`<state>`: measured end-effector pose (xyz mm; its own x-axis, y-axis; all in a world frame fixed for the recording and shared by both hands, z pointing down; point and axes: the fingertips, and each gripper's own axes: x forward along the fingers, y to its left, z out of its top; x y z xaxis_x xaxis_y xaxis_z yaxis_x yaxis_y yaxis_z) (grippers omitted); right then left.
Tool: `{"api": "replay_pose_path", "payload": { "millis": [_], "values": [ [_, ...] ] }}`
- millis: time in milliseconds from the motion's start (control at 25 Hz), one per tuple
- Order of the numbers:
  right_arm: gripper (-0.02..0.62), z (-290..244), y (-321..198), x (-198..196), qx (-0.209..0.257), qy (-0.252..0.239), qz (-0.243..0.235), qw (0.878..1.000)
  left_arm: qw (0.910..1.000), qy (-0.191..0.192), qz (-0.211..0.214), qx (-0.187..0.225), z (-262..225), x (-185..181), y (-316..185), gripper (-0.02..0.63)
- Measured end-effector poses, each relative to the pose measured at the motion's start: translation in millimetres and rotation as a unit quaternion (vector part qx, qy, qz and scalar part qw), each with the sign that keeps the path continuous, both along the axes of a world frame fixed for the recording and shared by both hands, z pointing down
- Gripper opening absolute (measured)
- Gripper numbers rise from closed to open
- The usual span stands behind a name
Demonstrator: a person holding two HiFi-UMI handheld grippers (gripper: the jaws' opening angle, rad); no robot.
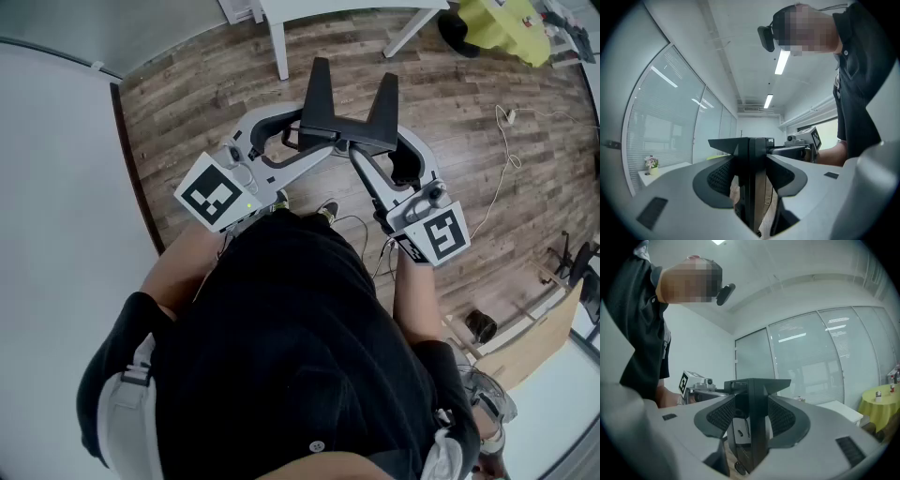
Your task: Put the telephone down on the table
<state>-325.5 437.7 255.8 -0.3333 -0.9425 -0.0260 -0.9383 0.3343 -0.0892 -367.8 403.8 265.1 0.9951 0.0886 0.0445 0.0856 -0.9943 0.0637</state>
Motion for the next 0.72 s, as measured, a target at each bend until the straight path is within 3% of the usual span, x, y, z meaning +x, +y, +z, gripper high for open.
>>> {"api": "replay_pose_path", "payload": {
  "millis": [720],
  "values": [
    [0.229, 4, -33, -35, -0.009, -0.005, 0.019, 1.0, 0.9998, 0.006, 0.021, -0.004, 3, -33, -35, 0.216]
  ]
}}
